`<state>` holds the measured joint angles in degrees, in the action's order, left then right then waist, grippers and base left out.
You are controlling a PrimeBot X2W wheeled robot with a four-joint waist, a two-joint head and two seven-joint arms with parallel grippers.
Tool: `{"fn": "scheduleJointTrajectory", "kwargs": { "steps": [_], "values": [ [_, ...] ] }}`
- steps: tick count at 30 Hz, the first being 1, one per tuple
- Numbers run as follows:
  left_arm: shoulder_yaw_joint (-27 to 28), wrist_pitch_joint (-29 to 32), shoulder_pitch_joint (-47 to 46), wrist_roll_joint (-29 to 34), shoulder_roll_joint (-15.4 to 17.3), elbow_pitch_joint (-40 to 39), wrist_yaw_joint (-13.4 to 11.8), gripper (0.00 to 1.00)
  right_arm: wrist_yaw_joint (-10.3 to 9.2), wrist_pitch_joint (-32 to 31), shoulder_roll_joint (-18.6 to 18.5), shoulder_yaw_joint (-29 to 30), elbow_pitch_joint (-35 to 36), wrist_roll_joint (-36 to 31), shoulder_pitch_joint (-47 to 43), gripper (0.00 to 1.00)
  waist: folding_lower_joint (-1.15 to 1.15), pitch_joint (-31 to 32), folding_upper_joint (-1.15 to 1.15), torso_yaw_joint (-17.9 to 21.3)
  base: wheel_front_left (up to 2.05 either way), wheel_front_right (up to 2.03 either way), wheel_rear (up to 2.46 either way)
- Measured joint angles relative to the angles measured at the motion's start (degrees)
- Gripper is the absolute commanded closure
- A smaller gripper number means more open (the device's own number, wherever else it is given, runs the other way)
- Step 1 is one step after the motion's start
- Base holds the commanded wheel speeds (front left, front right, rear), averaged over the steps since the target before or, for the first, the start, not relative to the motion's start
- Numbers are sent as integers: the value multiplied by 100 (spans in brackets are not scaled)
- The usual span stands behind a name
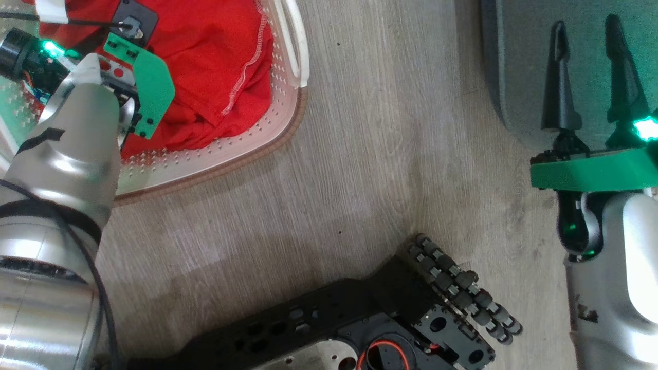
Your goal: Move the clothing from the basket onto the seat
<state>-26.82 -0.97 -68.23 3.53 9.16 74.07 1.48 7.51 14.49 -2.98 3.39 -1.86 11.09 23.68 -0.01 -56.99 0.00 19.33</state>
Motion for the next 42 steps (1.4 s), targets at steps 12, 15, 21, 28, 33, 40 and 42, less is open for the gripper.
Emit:
{"fn": "scheduleJointTrajectory", "kwargs": {
  "steps": [12,15,21,28,33,40,42],
  "values": [
    [96,-591,25,-394,-120,25,233,100,-1,15,11,58,175,-1,-58,0,0,-44,0,-261,0,0,0],
    [255,-1002,24,-635,-202,-26,245,100,0,15,14,-9,102,-2,89,0,0,7,0,-324,0,0,0],
    [534,-1324,322,-1127,-520,-459,348,100,0,15,14,68,-192,-389,246,0,0,439,0,-592,0,0,0],
    [1059,-1329,1836,-1664,-594,-2198,439,100,-1,15,-131,180,-626,-557,-129,0,0,1451,0,-1073,0,0,0],
    [1315,-1329,2897,-1800,-602,-2998,445,100,0,14,-255,199,-882,-557,-494,0,0,2171,1,-1356,0,0,0],
    [1938,-1329,4498,-1914,-620,-4352,334,100,0,14,-364,240,-1257,-545,-1209,0,-1,3573,1,-1900,0,0,0],
    [2058,-1329,4856,-1923,-610,-4592,328,100,-1,14,-427,194,-1330,-531,-1364,0,-1,3897,1,-2024,0,0,0]
  ]
}}
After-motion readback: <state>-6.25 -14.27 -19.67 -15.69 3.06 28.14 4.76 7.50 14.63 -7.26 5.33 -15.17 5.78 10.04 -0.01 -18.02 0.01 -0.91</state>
